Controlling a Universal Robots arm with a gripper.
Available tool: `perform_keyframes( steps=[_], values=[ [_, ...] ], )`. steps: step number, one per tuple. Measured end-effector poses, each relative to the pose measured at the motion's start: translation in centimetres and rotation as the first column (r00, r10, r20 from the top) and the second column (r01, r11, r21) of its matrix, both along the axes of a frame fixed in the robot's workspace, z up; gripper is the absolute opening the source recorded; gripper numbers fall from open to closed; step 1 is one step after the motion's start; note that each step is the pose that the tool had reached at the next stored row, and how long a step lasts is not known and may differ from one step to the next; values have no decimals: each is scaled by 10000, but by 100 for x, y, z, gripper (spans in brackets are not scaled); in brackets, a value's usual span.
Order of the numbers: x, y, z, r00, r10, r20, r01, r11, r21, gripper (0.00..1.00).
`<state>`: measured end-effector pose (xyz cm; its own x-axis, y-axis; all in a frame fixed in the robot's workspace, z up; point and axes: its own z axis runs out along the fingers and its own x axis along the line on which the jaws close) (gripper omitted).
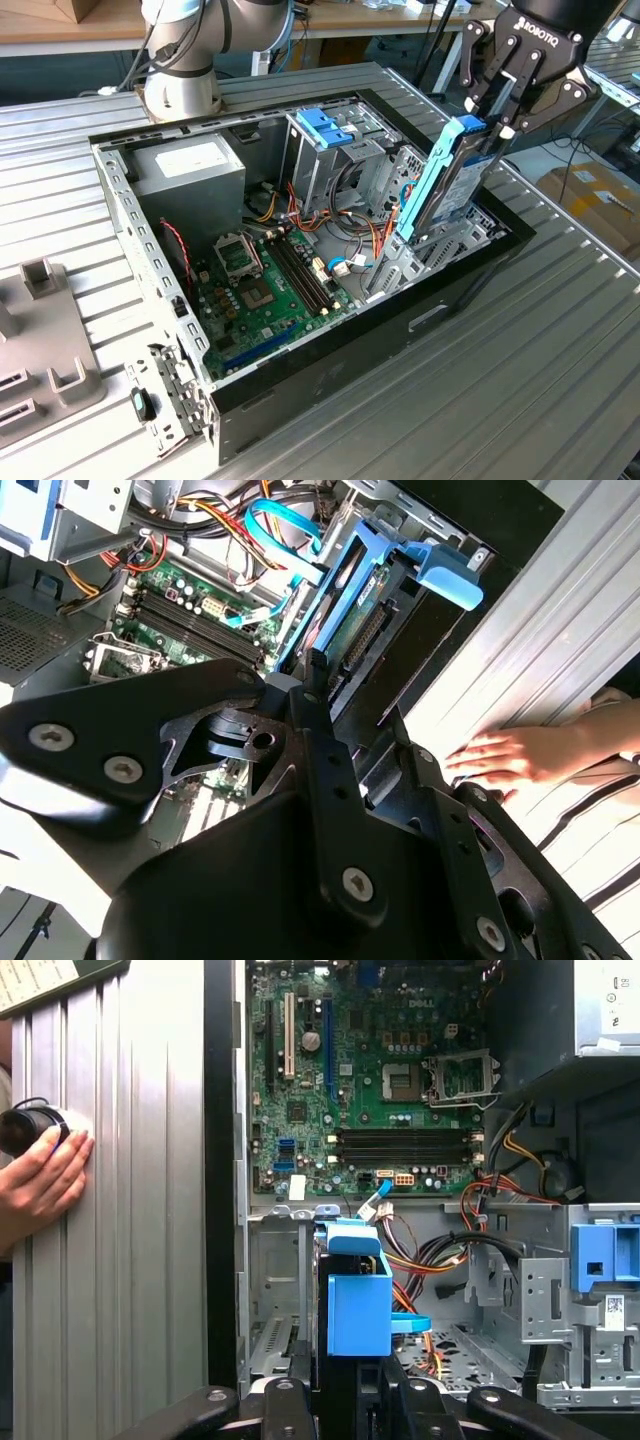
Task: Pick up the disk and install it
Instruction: 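Insert the disk into the insertion slot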
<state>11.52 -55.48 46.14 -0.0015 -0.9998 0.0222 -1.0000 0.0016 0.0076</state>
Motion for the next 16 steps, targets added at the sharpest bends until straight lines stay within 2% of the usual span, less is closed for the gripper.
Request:
perform_keyframes(
  steps=[5, 12, 16],
  values=[
    [0, 0, -40, 10000, 0, 0, 0, 10000, 2, 35],
    [5, 0, -48, 10000, 1, 0, -1, 10000, 1, 35],
    [7, -20, -50, 10000, 0, 0, 0, 10000, 2, 35]
  ],
)
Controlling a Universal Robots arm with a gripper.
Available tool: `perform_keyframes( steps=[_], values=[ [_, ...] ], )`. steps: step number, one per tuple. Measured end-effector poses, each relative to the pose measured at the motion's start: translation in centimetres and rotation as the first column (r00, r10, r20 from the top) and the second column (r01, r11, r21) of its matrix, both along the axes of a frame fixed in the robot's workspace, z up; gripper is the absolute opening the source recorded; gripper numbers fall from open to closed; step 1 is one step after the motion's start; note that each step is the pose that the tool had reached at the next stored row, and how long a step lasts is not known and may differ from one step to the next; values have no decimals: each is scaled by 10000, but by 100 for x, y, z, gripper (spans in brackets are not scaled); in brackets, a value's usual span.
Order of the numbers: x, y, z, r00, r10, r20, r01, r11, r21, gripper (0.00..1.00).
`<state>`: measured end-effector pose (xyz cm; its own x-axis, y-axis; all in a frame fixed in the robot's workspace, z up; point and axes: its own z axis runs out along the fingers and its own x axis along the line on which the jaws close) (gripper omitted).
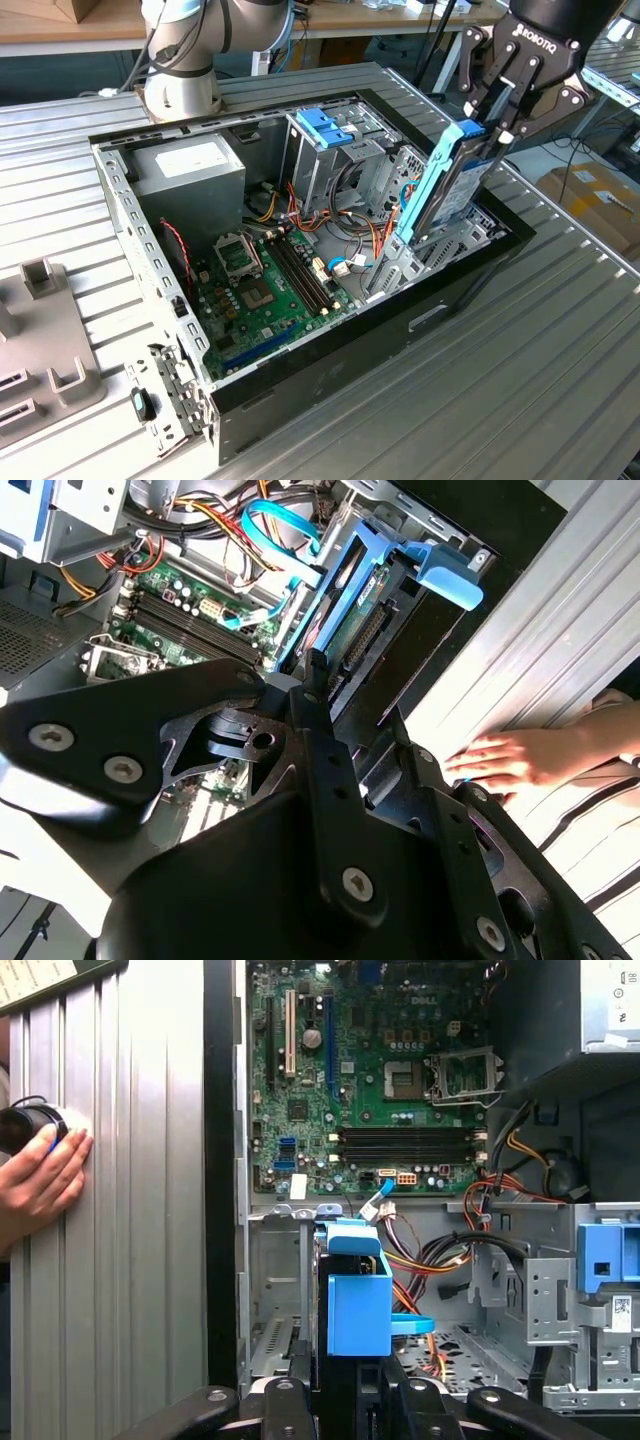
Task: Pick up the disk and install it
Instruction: 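Insert the disk into the insertion slot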
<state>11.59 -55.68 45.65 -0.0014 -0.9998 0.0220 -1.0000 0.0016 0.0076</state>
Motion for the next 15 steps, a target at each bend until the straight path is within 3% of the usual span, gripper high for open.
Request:
perform_keyframes(
  steps=[5, 15],
  values=[
    [0, -7, -18, 10000, 0, 0, 0, 10000, 0, 35],
    [0, -13, -226, 10000, 0, 0, 0, 10000, -1, 35]
  ],
)
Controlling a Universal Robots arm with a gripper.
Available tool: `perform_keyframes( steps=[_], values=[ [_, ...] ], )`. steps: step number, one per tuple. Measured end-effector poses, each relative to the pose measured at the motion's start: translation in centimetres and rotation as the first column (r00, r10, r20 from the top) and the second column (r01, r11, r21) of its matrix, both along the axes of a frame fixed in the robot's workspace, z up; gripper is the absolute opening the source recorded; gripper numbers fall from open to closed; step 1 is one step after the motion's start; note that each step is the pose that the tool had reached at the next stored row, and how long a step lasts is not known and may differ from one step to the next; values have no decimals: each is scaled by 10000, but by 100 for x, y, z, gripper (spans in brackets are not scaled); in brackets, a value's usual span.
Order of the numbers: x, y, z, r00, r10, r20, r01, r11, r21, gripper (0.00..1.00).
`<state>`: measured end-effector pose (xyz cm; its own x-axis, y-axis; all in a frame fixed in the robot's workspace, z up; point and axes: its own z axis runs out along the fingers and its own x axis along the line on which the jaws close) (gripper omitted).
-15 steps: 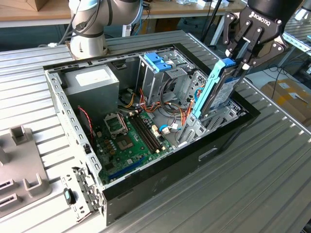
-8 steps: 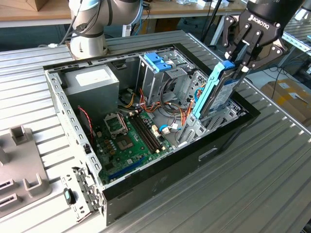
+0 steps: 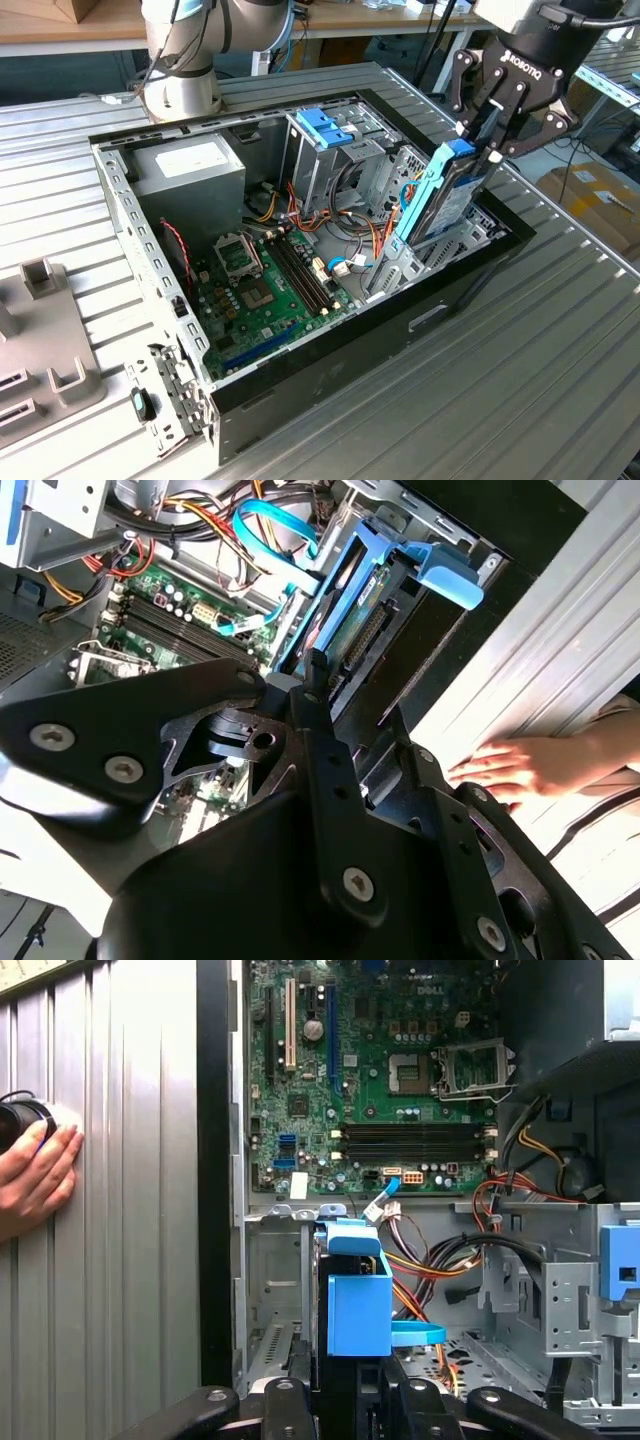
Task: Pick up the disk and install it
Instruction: 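Insert the disk into the insertion slot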
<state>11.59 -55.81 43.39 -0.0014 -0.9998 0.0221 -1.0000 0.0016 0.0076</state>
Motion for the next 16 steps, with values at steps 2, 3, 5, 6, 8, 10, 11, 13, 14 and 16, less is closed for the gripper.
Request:
perform_keyframes(
  steps=[2, 3, 5, 6, 8, 10, 11, 13, 14, 16],
  values=[
    [0, -2, -61, 10000, -1, 0, 1, 10000, 1, 35],
    [0, -3, -81, 10000, -1, 0, 1, 10000, 1, 35],
    [0, -5, -125, 10000, 0, 0, 0, 10000, -1, 35],
    [0, -6, -144, 10000, -1, 0, 1, 10000, 0, 35],
    [0, -8, -188, 10000, -1, 0, 1, 10000, 1, 35],
    [0, -9, -229, 10000, -1, 0, 1, 10000, 0, 35],
    [0, -10, -267, 10000, 0, 0, 0, 10000, 1, 35],
    [0, -12, -309, 10000, -1, 0, 1, 10000, 0, 35],
    [0, -13, -347, 10000, -1, 0, 1, 10000, 0, 35],
    [0, -13, -378, 10000, -1, 0, 1, 10000, 0, 35]
  ],
)
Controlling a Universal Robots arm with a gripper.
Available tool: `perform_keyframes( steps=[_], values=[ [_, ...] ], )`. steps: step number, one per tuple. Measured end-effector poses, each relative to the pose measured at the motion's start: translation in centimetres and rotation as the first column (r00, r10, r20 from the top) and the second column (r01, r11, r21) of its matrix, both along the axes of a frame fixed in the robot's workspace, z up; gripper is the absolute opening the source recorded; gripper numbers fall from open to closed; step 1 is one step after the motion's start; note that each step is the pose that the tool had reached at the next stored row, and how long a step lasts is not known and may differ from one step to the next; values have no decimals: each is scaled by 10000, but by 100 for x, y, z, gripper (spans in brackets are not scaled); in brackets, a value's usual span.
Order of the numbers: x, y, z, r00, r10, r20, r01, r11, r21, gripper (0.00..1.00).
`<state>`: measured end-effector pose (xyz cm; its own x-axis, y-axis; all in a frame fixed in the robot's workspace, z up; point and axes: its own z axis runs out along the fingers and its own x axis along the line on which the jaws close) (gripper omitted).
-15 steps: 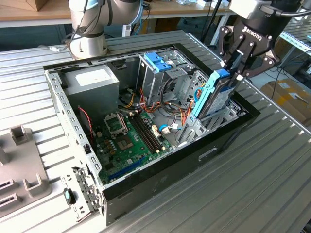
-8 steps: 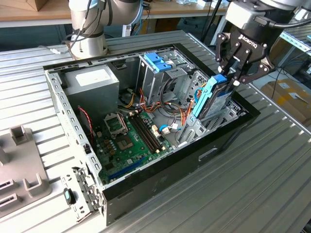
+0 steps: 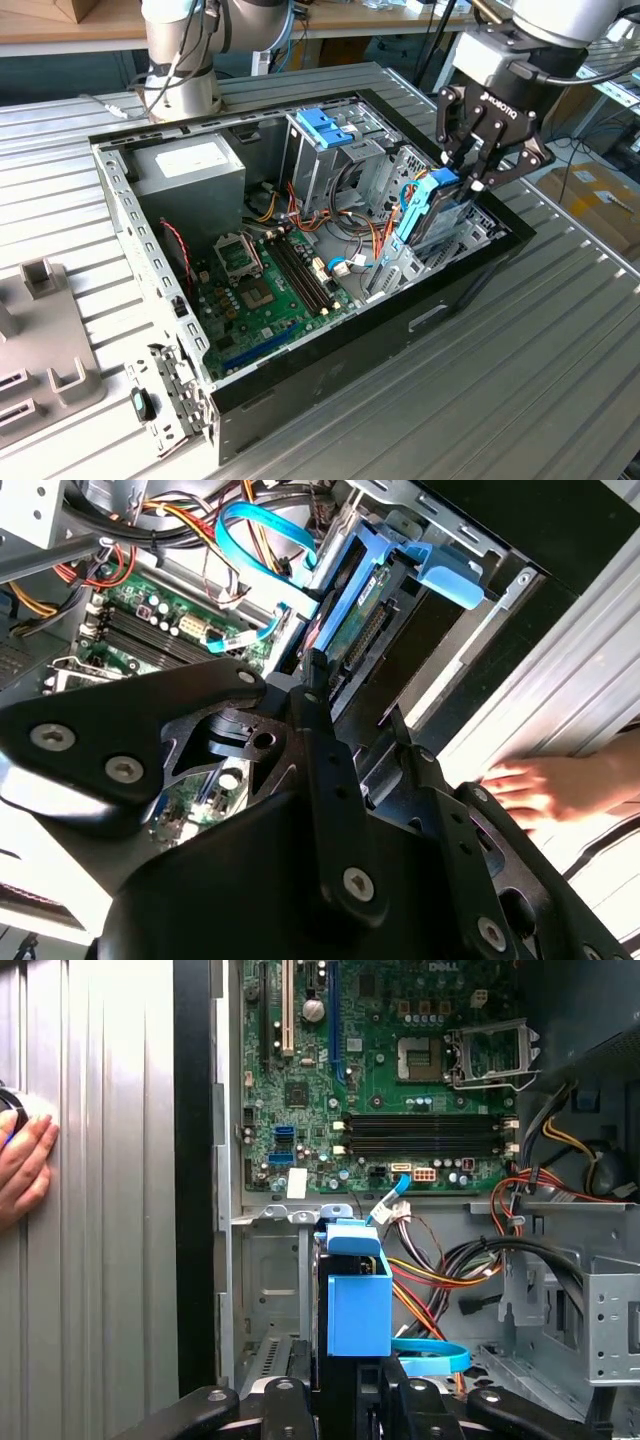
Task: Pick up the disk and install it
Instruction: 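Insert the disk into the insertion slot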
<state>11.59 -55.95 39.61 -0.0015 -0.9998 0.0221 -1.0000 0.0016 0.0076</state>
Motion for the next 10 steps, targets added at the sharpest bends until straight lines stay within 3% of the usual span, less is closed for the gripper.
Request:
perform_keyframes(
  steps=[3, 6, 10],
  values=[
    [0, 0, 0, 10000, 0, 0, 0, 10000, -2, 35],
    [0, -3, -93, 10000, 1, 1, -1, 10000, 0, 35],
    [-1, -6, -167, 10000, 1, 1, -1, 10000, 1, 35]
  ],
)
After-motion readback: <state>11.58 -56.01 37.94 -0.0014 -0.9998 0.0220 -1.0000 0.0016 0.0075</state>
